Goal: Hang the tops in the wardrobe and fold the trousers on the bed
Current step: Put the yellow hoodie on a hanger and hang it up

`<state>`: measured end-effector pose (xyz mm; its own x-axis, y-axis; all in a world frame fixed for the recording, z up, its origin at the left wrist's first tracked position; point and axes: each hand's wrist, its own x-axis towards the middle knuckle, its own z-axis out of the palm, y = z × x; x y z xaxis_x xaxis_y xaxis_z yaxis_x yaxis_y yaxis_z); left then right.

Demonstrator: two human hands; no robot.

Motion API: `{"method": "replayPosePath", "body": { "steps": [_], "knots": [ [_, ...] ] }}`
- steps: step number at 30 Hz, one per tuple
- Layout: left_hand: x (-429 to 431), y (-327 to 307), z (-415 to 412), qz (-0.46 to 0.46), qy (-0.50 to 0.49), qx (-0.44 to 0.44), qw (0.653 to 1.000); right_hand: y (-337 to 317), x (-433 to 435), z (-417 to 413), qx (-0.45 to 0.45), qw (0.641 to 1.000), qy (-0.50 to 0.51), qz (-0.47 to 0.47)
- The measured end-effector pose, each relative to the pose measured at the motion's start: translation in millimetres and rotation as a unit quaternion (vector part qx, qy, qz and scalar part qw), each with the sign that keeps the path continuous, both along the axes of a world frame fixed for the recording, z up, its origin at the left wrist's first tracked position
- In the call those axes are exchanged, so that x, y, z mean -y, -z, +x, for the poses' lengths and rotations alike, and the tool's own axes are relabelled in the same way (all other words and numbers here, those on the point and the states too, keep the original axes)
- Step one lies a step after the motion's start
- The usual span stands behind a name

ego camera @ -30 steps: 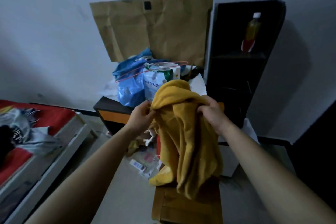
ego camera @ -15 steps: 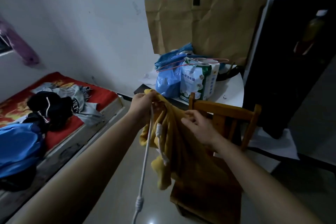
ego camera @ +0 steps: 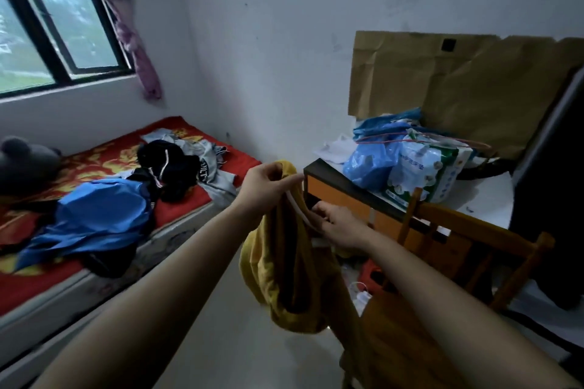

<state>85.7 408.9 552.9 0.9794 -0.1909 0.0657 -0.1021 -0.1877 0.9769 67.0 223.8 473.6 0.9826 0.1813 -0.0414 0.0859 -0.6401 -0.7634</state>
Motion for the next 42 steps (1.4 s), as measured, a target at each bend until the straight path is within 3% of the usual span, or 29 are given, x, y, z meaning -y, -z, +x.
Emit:
{"method": "replayPosePath", "body": {
  "steps": [4, 7, 10, 13, 15, 18, 20, 22, 26, 29, 34, 39, 42],
  "knots": [
    [-69, 6, -8, -0.01, -0.023, 0.003, 1.0, 0, -77, -1, -0.018, 0.995, -0.043, 0.083],
    [-109, 13, -16, 0.012, -0.01, 0.035, 0.999, 4, -122, 5, -0.004, 0.995, -0.088, 0.042],
    [-156, 31, -16, 0.01, -0.03, 0.005, 0.999, 13, -154, 20, 0.021, 0.999, -0.041, 0.012],
    [-209, 79, -13, 0.051, -0.167, -0.098, 0.98, 24, -179, 25, 0.008, 0.998, 0.02, 0.051],
    [-240, 111, -27, 0.099, -0.262, -0.238, 0.93, 32, -200, 26, -0.026, 0.993, 0.013, 0.111],
    [-263, 141, -62, 0.007, -0.213, -0.423, 0.881, 41, -228, 27, -0.095, 0.982, -0.015, 0.166],
    [-265, 154, -82, -0.074, -0.147, -0.491, 0.855, 49, -244, 33, -0.123, 0.973, -0.032, 0.193],
    [-262, 164, -86, -0.141, -0.151, -0.518, 0.83, 52, -257, 39, -0.149, 0.96, -0.06, 0.229],
    [-255, 163, -68, -0.234, -0.303, -0.431, 0.817, 45, -275, 47, -0.201, 0.927, -0.149, 0.278],
    [-265, 158, -47, -0.223, -0.403, -0.309, 0.832, 41, -273, 51, -0.228, 0.912, -0.202, 0.276],
    [-265, 114, -41, -0.067, -0.44, -0.131, 0.886, 42, -251, 57, -0.327, 0.893, -0.164, 0.263],
    [-259, 46, -47, -0.053, -0.417, 0.019, 0.907, 49, -256, 74, -0.382, 0.905, -0.181, 0.055],
    [-261, 29, -62, -0.045, -0.44, 0.056, 0.895, 54, -283, 76, -0.4, 0.895, -0.179, 0.078]
  ]
}}
